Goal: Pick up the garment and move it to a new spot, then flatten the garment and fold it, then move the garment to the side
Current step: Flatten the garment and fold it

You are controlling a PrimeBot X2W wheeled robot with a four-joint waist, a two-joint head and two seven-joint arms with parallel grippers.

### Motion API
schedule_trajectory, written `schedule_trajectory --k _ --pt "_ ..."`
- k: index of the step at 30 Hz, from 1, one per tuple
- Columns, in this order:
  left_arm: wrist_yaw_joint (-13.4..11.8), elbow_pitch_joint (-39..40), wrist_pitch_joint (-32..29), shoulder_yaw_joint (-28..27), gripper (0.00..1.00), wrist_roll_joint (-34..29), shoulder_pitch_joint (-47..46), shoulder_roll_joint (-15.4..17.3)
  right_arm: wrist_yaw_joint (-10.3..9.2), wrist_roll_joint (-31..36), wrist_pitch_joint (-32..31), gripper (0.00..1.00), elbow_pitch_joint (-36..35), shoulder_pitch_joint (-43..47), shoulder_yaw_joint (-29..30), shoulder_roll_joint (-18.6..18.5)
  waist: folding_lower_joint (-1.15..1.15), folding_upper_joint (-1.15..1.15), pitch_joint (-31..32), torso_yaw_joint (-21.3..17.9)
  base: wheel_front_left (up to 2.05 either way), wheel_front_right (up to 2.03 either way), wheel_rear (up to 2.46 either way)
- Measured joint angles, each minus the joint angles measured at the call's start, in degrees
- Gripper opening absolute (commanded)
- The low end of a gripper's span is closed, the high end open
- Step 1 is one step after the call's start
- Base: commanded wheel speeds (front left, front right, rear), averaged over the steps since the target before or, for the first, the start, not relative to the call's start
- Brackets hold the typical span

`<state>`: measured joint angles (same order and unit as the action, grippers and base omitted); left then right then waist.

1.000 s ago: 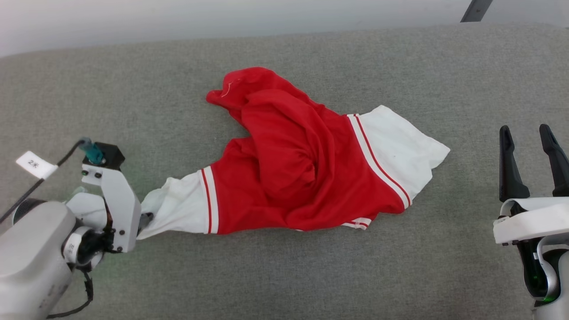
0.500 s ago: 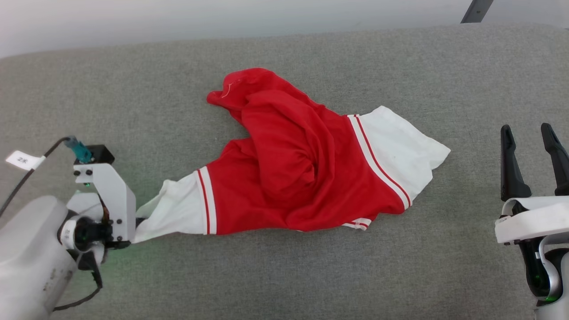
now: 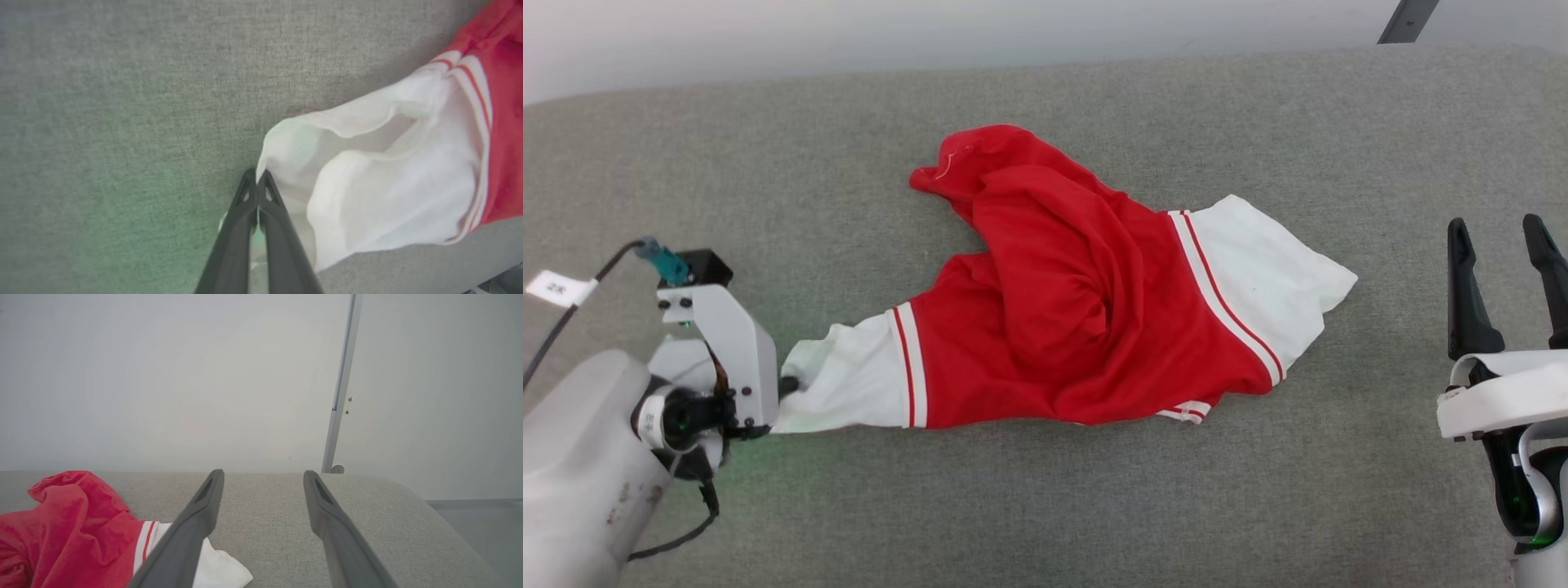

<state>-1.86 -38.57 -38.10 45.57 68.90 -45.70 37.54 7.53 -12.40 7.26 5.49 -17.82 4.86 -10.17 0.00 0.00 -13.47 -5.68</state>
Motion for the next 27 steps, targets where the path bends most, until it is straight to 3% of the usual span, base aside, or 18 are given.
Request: schedule_trajectory --k 14,27 --pt "-2.65 0.64 2.66 0.64 0.0 -4.05 -1.29 4.02 0.0 0.36 -0.46 1.0 -0.31 -0.16 -0.13 -0.29 0.0 0.0 0.39 0.67 0.0 0.0 0.0" --pt "-1.93 -3.44 6.62 1.71 0.0 -6.42 -0.83 3.86 0.0 0.25 -0.52 1.0 0.34 -0.34 -0.7 -0.29 0.0 0.0 0.53 0.47 0.0 0.0 0.0"
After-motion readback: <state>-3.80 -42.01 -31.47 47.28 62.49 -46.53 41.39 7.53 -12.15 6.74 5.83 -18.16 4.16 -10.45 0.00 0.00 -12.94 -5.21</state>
